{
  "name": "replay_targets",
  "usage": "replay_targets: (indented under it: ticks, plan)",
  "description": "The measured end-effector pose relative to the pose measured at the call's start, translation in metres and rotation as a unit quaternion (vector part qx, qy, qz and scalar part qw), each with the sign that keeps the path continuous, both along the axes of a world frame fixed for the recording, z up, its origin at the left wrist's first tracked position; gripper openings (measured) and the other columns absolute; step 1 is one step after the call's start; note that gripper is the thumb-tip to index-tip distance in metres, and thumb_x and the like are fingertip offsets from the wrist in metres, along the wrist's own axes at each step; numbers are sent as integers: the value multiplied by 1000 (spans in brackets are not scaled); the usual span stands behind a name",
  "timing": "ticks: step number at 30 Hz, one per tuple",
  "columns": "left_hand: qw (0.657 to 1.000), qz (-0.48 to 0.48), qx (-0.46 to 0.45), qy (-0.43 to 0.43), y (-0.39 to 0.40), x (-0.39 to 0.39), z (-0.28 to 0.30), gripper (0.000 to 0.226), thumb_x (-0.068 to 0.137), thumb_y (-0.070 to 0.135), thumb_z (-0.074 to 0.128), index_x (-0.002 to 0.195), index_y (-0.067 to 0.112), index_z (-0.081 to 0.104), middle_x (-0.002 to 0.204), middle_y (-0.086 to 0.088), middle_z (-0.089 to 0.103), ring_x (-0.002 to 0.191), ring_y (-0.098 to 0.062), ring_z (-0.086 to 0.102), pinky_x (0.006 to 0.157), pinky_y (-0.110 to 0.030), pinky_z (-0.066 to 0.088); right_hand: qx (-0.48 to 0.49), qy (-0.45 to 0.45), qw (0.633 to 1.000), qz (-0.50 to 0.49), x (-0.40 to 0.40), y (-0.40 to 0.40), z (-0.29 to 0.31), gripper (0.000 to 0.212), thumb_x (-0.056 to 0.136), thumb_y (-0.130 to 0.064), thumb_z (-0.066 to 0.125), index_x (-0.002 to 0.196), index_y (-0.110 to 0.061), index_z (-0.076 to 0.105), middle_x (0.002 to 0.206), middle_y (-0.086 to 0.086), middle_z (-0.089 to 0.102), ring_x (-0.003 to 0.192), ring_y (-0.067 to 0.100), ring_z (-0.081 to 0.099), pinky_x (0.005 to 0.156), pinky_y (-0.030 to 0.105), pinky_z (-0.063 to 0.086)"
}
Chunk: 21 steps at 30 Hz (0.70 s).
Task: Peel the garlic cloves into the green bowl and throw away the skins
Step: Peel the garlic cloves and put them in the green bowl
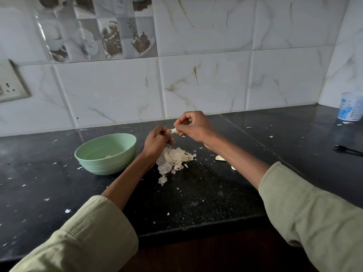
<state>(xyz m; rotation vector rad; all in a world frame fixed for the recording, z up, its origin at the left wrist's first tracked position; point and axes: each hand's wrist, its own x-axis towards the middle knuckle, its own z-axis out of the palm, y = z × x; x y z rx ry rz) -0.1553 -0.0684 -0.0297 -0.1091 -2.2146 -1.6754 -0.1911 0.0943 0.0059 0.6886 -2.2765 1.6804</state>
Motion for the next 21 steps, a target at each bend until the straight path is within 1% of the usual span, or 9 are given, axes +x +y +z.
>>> replay_targets:
  ticks: [3, 5, 7, 9, 11, 14, 16, 18, 21]
  plan:
    - [1000, -10, -9, 7, 1, 2, 2, 24, 105, -2, 41, 91, 11, 55, 79, -6, 62, 82, -24, 68, 77, -34, 50, -9, -3, 1000, -4, 1, 1, 1, 2, 86, -3, 76, 88, -4, 75, 78, 12, 76, 68, 18, 73, 80, 39, 65]
    - [1000, -12, -14, 7, 1, 2, 2, 25, 102, -5, 40, 90, 10, 55, 79, -6, 61, 81, -23, 67, 74, -30, 51, -7, -6, 1000, -4, 1, 2, 0, 2, 86, -5, 77, 87, -6, 75, 78, 12, 76, 68, 17, 73, 80, 39, 65]
    - [1000, -12, -16, 7, 1, 2, 2, 22, 104, -4, 42, 92, 9, 56, 79, -7, 61, 80, -22, 66, 70, -25, 52, -6, -7, 1000, -10, 0, 2, 0, 3, 86, -7, 77, 85, -10, 75, 76, 11, 76, 68, 17, 73, 80, 40, 65]
    - [1000, -12, -15, 8, 1, 2, 1, 20, 105, -2, 44, 94, 7, 57, 80, -7, 60, 78, -21, 65, 69, -24, 52, -10, -11, 1000, -15, -2, 3, 0, 3, 85, -8, 77, 84, -10, 75, 75, 10, 76, 69, 19, 74, 80, 41, 65]
    - [1000, -17, -11, 7, 0, 2, 1, 18, 106, -1, 44, 95, 5, 57, 79, -8, 60, 77, -21, 64, 68, -23, 53, -7, -28, 1000, 5, -2, 4, 1, 3, 87, -9, 77, 87, -7, 75, 77, 12, 76, 71, 19, 74, 78, 36, 65]
    - [1000, -26, 7, 3, 0, 3, 0, 19, 105, -3, 43, 95, 3, 58, 82, -14, 62, 79, -25, 63, 65, -20, 54, 7, -62, 996, 58, -2, 8, 3, 11, 91, -8, 77, 97, 1, 75, 87, 20, 77, 75, 19, 73, 76, 28, 63]
    - [999, -34, 30, 1, 1, 4, 2, 20, 107, 1, 41, 97, 2, 58, 87, -21, 64, 79, -28, 64, 65, -22, 55, -2, -65, 996, 69, -3, 10, 3, 13, 91, -5, 75, 100, 4, 74, 89, 21, 77, 78, 22, 73, 76, 27, 63]
    - [998, -41, 49, 1, 3, 5, 4, 24, 111, 13, 38, 102, 1, 57, 90, -24, 65, 76, -28, 65, 65, -25, 55, -1, -51, 996, 67, -3, 11, 5, 11, 90, -1, 74, 100, 5, 74, 84, 15, 77, 75, 20, 73, 76, 27, 63]
    - [998, -55, 20, 10, 5, 6, 2, 36, 113, 26, 43, 109, -5, 59, 84, -19, 66, 71, -20, 65, 64, -23, 54, 20, -22, 997, 65, -4, 11, 5, 10, 87, -1, 76, 97, 0, 75, 84, 12, 78, 74, 18, 75, 80, 32, 64]
